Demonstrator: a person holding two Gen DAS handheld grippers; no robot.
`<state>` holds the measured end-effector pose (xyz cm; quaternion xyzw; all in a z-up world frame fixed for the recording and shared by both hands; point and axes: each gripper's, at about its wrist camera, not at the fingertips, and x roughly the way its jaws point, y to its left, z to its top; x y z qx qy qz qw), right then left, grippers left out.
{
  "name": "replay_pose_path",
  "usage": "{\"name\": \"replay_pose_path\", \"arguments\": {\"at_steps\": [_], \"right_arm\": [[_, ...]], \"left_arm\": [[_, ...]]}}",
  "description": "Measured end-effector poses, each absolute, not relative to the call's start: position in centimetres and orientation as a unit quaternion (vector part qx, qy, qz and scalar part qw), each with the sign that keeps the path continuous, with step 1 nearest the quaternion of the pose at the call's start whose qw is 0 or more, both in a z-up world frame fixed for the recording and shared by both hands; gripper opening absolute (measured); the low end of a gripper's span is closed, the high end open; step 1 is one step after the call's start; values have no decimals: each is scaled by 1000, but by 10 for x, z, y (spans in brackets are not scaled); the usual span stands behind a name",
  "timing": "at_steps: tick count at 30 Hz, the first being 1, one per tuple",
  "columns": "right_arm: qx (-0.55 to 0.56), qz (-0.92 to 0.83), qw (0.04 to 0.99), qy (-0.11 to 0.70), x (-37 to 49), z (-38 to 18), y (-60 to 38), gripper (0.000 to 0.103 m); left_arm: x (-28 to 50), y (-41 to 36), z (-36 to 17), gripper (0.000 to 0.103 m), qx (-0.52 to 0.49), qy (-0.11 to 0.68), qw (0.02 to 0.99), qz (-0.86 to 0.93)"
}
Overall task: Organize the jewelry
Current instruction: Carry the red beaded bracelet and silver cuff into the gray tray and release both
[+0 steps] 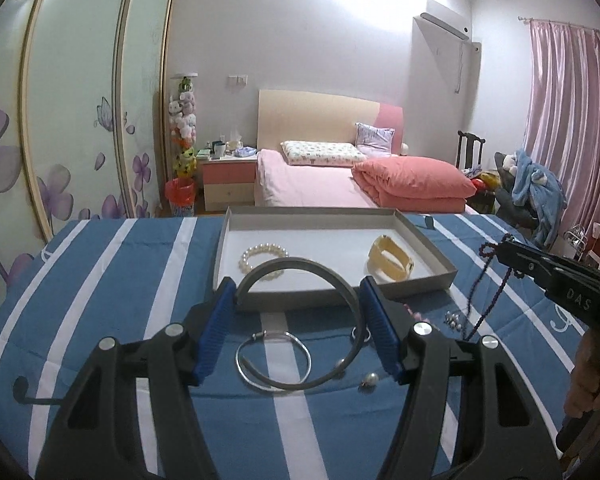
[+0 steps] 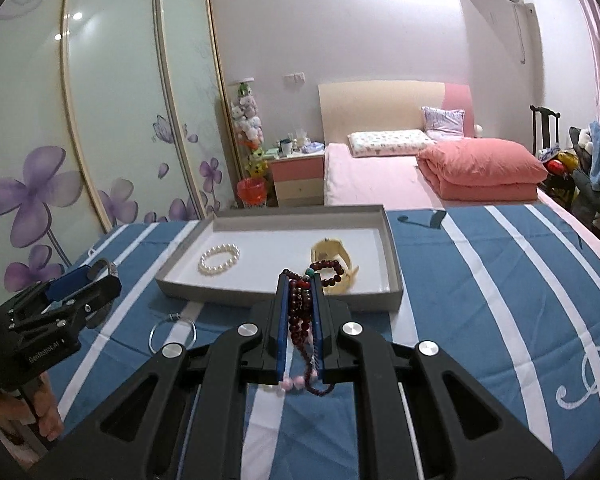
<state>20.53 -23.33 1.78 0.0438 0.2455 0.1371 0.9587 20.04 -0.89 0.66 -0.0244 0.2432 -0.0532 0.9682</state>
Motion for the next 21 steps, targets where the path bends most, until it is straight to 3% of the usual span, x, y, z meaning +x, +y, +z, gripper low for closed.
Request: {"name": "replay_pose_path", "arguments": {"at_steps": [21], "right_arm": [[43,147,963,221,284,34,-213,11]], "left_arm": [[284,-16,25,62,-38,218,974,-55]]}}
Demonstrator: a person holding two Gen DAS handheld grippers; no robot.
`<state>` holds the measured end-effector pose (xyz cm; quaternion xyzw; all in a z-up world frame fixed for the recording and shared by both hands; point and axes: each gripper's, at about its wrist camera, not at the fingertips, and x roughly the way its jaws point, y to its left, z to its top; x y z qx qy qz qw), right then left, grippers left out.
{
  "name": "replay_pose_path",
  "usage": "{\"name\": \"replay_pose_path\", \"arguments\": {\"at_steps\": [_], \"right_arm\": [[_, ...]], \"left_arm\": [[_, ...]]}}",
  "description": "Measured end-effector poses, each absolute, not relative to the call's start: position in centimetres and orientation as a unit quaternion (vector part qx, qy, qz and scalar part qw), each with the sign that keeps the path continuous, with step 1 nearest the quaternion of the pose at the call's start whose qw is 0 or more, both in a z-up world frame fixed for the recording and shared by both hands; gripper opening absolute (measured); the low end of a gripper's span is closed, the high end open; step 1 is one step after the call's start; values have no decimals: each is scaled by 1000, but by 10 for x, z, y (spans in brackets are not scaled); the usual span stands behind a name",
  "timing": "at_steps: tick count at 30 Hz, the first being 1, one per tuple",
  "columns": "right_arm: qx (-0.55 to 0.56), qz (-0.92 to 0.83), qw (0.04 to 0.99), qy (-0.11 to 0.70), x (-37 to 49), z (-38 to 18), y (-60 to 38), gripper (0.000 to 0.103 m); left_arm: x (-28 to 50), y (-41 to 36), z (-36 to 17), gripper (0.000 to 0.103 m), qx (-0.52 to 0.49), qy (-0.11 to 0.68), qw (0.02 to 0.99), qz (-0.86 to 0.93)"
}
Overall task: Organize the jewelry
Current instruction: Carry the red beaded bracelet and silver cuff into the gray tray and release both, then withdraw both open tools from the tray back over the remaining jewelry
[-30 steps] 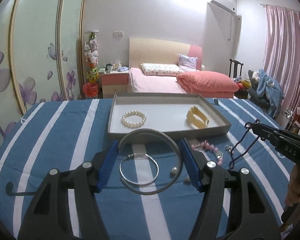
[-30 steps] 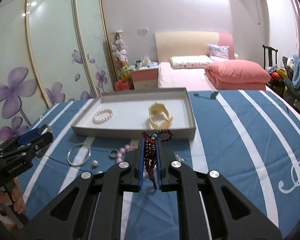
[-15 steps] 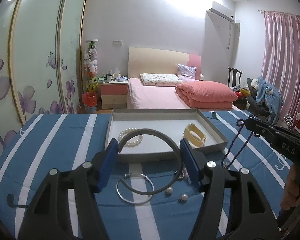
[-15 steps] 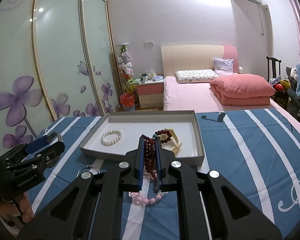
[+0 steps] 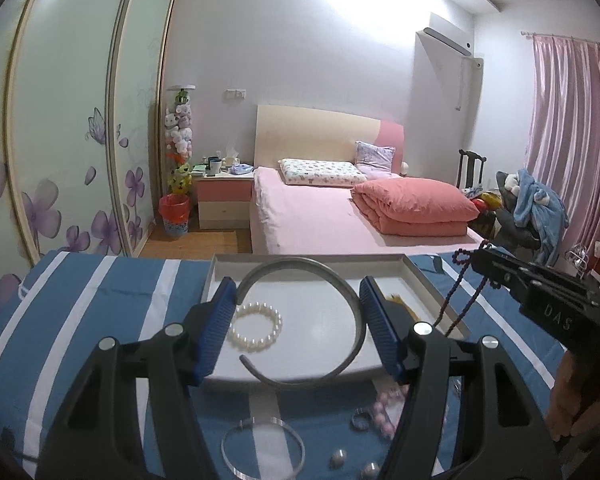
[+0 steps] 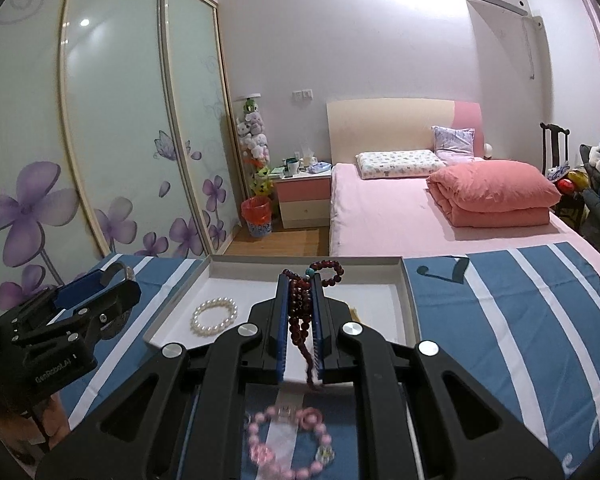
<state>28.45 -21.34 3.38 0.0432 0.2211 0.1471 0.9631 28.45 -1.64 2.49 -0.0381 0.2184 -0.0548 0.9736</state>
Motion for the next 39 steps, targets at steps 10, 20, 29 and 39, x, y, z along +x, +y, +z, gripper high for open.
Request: {"name": "replay_pose_path", "arguments": {"at_steps": [10,20,29,39], "right_arm": [[60,162,955,243,339,14,-204,11],[66,157,951,258,347,3,-214,35],[67,153,953,254,345,2,-219,35],[72,148,952,259,349,-4,-225,35]], "left_arm": [[356,-12,5,62,-48,239,969,-43],[383,-12,-12,62,-41,253,966,-43],[395,-24,-21,62,-37,263,963,-48],[408,-27,-25,67,-34,269,962,-42]]}}
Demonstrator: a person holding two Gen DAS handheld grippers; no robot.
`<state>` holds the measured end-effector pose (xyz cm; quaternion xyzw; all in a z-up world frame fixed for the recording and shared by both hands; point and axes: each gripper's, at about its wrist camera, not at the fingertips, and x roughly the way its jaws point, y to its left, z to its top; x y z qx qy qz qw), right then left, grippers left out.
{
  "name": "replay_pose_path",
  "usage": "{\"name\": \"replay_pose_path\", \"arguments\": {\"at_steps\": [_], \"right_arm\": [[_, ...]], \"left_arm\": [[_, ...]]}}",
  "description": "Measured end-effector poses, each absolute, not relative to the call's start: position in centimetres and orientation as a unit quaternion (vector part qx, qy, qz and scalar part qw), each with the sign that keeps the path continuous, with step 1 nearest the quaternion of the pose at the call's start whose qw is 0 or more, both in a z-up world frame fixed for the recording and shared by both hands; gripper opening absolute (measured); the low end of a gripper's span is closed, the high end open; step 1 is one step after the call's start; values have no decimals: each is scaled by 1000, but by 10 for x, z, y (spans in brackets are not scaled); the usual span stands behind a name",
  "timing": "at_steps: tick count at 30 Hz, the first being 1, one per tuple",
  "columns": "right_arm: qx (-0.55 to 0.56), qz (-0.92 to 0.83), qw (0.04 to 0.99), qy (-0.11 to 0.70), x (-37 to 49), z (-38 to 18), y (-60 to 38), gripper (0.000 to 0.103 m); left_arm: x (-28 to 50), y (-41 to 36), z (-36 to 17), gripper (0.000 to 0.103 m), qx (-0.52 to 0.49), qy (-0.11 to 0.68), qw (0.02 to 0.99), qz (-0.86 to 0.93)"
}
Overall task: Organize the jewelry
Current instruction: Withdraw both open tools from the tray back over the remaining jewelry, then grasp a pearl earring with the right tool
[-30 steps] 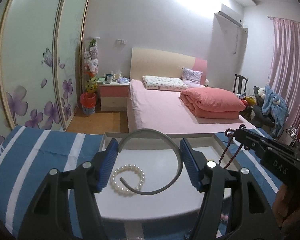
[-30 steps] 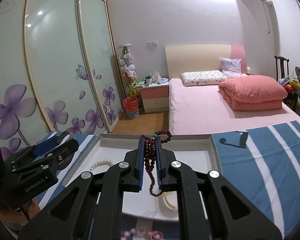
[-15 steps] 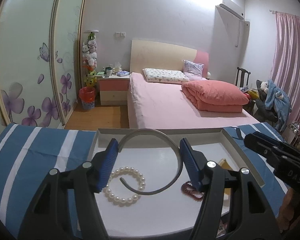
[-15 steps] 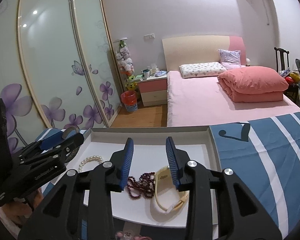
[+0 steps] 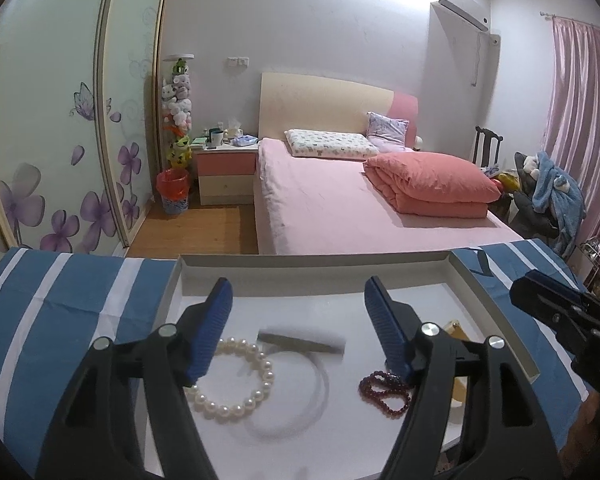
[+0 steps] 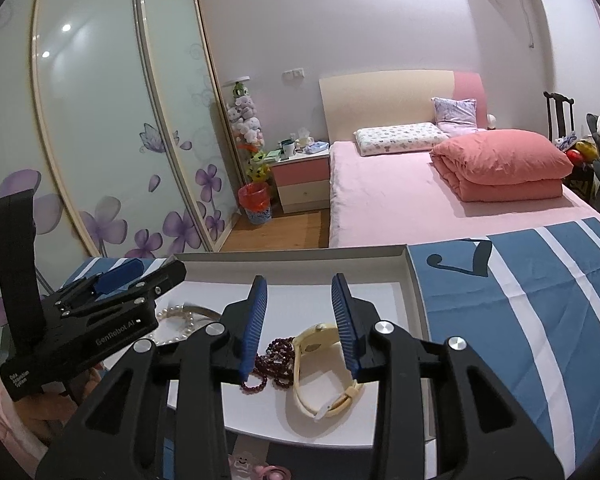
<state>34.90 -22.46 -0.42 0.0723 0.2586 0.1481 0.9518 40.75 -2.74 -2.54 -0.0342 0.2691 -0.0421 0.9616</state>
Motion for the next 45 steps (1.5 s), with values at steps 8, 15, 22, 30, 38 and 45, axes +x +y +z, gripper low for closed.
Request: {"name": "replay_pose_path", "arguments": {"at_steps": [8,15,22,30,38,45], "right_arm": [[71,149,951,260,349,-4,-226,35],[67,155,949,264,340,-5,-224,35],[37,154,941,300,298,-24,-229,35],[22,116,923,366,262,-55,-250,35],[6,88,903,420,255,-82,-257,40],[-19,77,900,429,263,-89,-248,58]], "left_arm": [[405,-19,-23,67,-39,267,963,-30],[381,-9,-14,67,-41,260,964,-25],[320,15,-14,71,-47,262,964,-19],[250,33,-31,74,-53,277,959,-9],[225,39,-55,75,-55,312,948,-9],[225,37,-57,75,-48,318,947,-13]]}}
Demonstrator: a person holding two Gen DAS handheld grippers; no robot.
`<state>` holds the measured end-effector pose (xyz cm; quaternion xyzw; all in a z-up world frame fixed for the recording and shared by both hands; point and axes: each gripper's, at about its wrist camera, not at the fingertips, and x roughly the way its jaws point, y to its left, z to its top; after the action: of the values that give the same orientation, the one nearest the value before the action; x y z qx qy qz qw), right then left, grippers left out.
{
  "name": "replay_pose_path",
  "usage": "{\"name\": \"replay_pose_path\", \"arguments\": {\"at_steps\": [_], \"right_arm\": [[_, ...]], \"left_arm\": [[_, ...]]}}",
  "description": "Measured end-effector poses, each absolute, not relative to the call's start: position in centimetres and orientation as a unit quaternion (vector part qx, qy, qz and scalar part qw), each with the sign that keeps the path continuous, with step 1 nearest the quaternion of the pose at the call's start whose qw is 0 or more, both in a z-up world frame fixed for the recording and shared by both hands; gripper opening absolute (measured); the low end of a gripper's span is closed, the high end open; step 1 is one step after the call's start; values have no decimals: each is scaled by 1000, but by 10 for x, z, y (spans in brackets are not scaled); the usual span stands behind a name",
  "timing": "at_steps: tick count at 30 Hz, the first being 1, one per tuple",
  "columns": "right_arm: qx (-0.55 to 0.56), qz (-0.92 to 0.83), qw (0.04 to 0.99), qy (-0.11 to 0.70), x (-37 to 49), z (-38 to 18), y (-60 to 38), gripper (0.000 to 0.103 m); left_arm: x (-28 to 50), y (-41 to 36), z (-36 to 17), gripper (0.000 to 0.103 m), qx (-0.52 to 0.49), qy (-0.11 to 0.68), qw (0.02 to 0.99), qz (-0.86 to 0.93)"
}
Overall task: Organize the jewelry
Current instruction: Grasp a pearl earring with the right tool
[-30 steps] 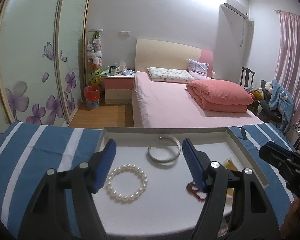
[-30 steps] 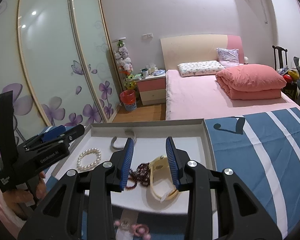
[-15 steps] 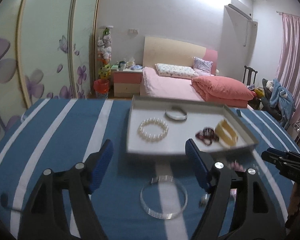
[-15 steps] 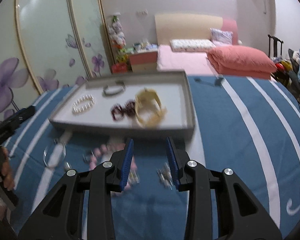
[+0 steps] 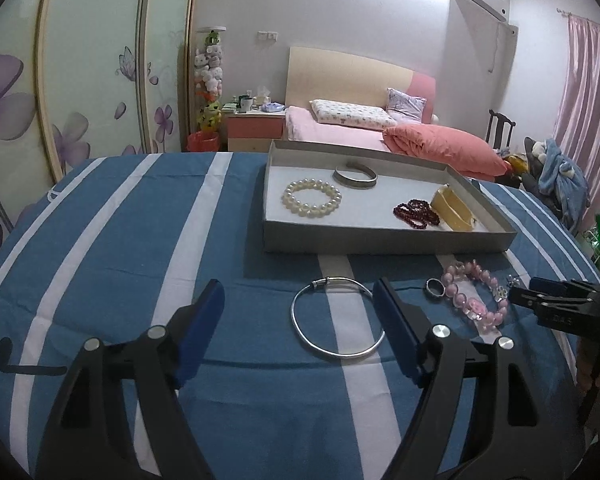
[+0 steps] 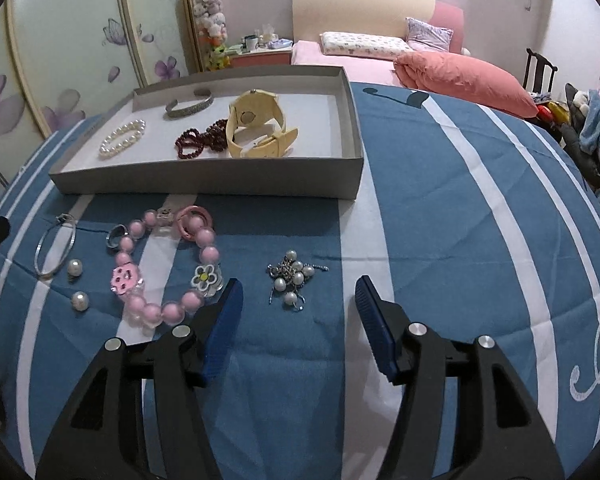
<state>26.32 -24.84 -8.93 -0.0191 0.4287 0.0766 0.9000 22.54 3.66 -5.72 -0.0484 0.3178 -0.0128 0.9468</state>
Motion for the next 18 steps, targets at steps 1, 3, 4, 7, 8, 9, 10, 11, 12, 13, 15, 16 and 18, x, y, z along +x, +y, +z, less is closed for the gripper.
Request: {"name": "replay_pose_path", "arguments": {"at_steps": [1,3,4,7,8,9,10,11,12,13,15,16,18], "right_arm": [[-19,79,900,428,264,-89,-248,55],[-20,80,901,426,267,-87,-247,45],[-19,81,901,426,268,-87,-247,43],[-20,84,901,425,268,-86,-246,35],[-21,88,901,425,269,-86,-245,21],[-24,88,901,425,269,-85,-244,9],[-30,87,901,424,268,-85,-243,8],[-32,84,901,424,266,-84,-242,7],[-29,84,901,424,266,-84,-242,7],[-22,84,901,424,266,-84,-244,7],[-5,79,901,426,264,-84,-252,7],[0,76,902,426,265,-84,-254,7],[4,71,902,426,265,-83,-256,7]], "left_arm": [[225,37,-57,75,-49,318,947,-13],[225,37,-58,75,-50,319,946,-12],[226,37,-58,75,-50,319,946,-12],[227,36,-59,75,-52,322,945,-13],[227,36,-59,75,-51,323,945,-13],[227,36,-59,75,-51,324,945,-13],[228,36,-59,75,-50,325,944,-13],[229,36,-60,75,-48,327,944,-13],[229,35,-60,75,-46,330,943,-14],[229,34,-61,75,-44,334,942,-14],[231,32,-63,80,-39,343,939,-14],[233,30,-65,83,-36,350,936,-15],[238,26,-68,84,-31,366,930,-19]]}}
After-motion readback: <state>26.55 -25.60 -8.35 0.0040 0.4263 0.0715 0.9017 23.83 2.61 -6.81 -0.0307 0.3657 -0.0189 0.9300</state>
